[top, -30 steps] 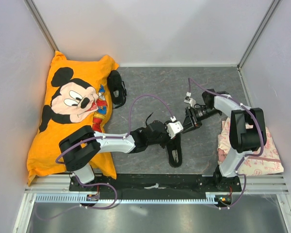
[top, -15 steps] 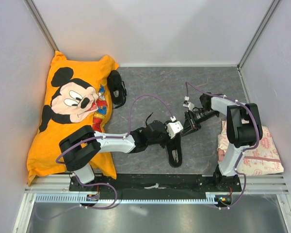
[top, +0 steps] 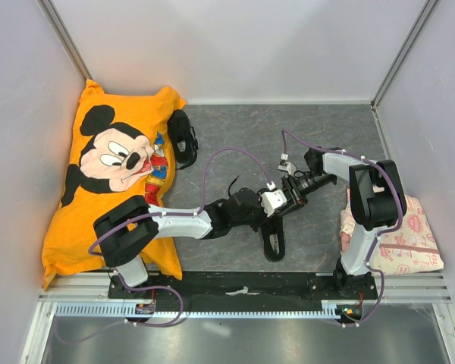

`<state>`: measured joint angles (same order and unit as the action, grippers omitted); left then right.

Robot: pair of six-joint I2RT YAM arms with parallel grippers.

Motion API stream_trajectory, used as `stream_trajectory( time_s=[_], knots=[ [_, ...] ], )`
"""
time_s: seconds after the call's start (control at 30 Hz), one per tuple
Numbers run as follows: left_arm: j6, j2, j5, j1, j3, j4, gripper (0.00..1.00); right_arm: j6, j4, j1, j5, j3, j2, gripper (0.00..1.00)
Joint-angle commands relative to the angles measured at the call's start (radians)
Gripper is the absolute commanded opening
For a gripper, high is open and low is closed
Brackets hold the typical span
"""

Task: Tie the shoes

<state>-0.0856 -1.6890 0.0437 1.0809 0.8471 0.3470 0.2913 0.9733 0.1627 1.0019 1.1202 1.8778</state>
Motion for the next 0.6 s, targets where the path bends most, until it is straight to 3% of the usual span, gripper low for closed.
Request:
stream_trajectory(
  time_s=[0.0, 0.37, 0.57],
  knots=[
    [0.021, -0.003, 0.03, -0.003, 0.024, 0.041, 0.02, 0.037, 0.021, 0.003, 0.078, 0.013, 0.006, 0.34],
    [0.018, -0.003, 0.045, -0.003, 0.029, 0.053, 0.02, 0.045, 0.025, 0.009, 0.092, 0.024, 0.046, 0.36],
    [0.02, -0.003, 0.054, -0.003, 0.029, 0.06, 0.02, 0.037, 0.021, 0.017, 0.104, 0.033, 0.049, 0.3]
  ],
)
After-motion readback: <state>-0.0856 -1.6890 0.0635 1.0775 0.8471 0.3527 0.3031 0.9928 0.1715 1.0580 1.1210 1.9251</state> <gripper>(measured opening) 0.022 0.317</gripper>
